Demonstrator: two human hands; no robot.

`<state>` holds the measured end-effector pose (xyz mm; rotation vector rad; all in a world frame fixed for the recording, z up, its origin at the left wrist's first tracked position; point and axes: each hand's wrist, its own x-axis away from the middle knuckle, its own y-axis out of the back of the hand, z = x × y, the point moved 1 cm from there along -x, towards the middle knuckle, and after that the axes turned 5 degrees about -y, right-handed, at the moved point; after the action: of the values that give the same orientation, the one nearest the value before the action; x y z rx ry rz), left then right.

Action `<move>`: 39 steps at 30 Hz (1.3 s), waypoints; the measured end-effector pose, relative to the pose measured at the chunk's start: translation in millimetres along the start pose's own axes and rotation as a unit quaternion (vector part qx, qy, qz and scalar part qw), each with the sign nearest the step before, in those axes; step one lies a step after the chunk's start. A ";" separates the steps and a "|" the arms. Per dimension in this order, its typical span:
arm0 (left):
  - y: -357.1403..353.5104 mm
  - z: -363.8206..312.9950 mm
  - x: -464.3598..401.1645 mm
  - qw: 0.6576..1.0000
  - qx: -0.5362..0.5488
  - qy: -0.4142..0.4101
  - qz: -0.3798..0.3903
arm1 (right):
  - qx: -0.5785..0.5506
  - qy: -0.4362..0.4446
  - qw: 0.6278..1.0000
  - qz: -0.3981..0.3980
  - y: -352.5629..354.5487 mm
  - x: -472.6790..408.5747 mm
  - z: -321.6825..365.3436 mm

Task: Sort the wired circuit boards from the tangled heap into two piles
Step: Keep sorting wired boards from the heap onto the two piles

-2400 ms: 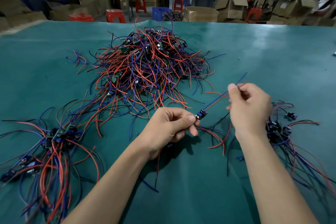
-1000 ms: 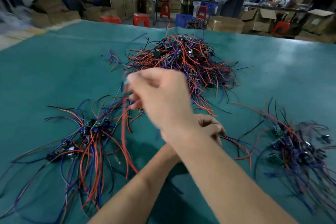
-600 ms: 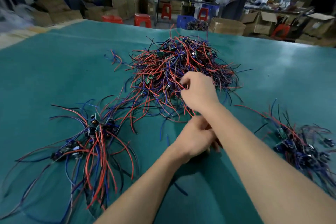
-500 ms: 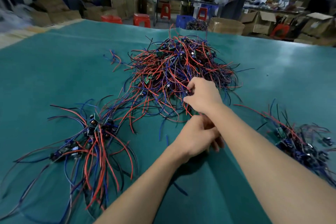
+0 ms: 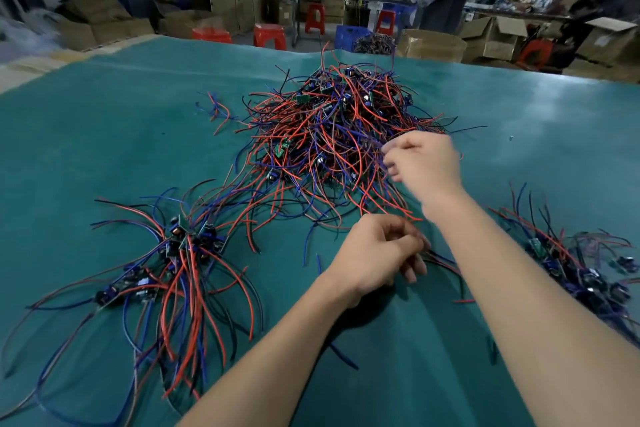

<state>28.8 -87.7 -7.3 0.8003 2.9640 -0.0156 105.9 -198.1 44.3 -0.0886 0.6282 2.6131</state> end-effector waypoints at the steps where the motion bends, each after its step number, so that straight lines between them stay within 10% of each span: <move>1: -0.3 0.3 -0.3 1.000 0.003 0.002 -0.003 | -0.051 -0.007 0.999 -0.006 9.7 1.2 1.5; 10: 4.3 -0.9 -6.8 0.976 0.190 -0.002 -0.108 | -0.252 -0.059 0.966 -0.012 68.2 69.5 -16.4; 21: 11.0 0.9 -6.3 0.969 0.195 -0.013 -0.150 | -0.051 -0.046 0.930 0.362 55.2 100.5 -31.8; 27: 6.1 2.8 -3.9 0.986 0.108 -0.039 -0.121 | -0.128 -0.036 0.991 0.027 59.8 80.9 -47.4; 39: -1.2 5.6 -2.2 0.994 0.045 -0.041 -0.086 | -0.310 -0.091 0.946 0.010 63.3 76.6 -45.4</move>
<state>30.4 -90.0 -12.7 0.5366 2.9614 -0.1881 7.5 -237.2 17.6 -0.0328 -0.2739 2.6965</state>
